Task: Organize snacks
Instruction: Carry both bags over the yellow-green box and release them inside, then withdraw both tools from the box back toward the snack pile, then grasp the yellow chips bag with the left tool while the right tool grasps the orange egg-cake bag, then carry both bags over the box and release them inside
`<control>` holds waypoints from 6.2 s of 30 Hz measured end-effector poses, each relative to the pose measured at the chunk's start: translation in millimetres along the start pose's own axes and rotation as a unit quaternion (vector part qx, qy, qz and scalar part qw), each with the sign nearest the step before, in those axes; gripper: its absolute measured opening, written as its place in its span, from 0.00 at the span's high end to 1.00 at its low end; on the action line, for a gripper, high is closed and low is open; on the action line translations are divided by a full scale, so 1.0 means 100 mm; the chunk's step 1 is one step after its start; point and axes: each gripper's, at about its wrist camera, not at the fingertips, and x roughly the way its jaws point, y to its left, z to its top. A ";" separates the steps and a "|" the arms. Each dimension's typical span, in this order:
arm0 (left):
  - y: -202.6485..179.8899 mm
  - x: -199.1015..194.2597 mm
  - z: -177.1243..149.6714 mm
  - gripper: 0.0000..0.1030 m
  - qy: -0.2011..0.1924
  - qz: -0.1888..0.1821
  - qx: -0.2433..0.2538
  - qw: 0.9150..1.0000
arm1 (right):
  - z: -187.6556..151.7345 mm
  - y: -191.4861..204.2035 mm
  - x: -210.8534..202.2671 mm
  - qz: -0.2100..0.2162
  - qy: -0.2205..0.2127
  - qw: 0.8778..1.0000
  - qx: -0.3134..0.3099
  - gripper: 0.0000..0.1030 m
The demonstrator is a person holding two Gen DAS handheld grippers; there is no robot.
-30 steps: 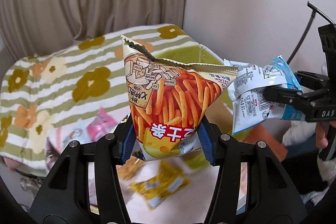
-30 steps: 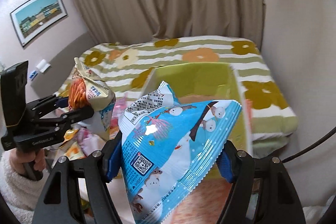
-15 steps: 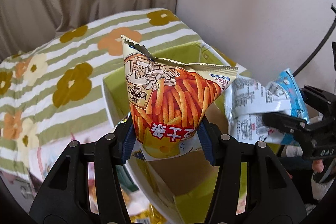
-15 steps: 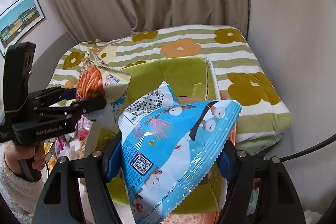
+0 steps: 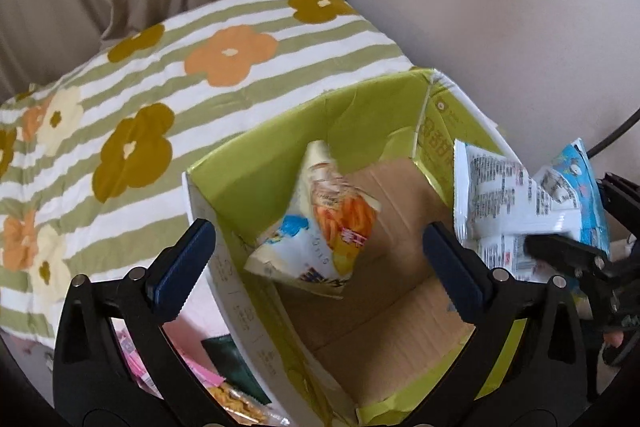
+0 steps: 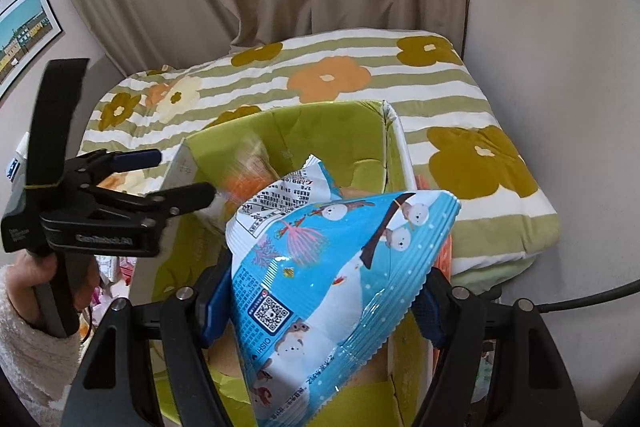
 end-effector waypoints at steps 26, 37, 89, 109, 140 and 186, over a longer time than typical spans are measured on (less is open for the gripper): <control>0.27 -0.52 -0.47 0.01 -0.028 0.037 -0.054 0.997 | 0.35 -0.02 0.22 -0.020 -0.050 0.998 0.034 0.00; 0.10 -1.02 -0.56 0.01 -0.067 0.058 -0.059 0.994 | 0.25 0.04 -0.25 -0.008 -0.062 0.998 0.008 0.00; 2.49 -2.09 -3.65 0.01 0.008 0.027 -0.106 0.994 | -2.00 3.38 0.38 0.126 0.114 0.985 0.008 0.00; 2.77 -1.21 -3.61 0.15 0.097 -0.010 -0.092 0.991 | -2.36 3.84 1.01 0.156 0.172 0.970 0.072 0.00; 2.73 -1.39 -3.65 0.38 0.067 0.005 -0.082 0.994 | -2.21 3.90 1.42 0.163 0.187 0.962 0.111 0.29; 0.18 -1.60 -1.07 0.38 -0.096 -0.010 -0.085 0.992 | -0.41 0.64 -0.64 0.115 -0.024 0.993 0.024 0.42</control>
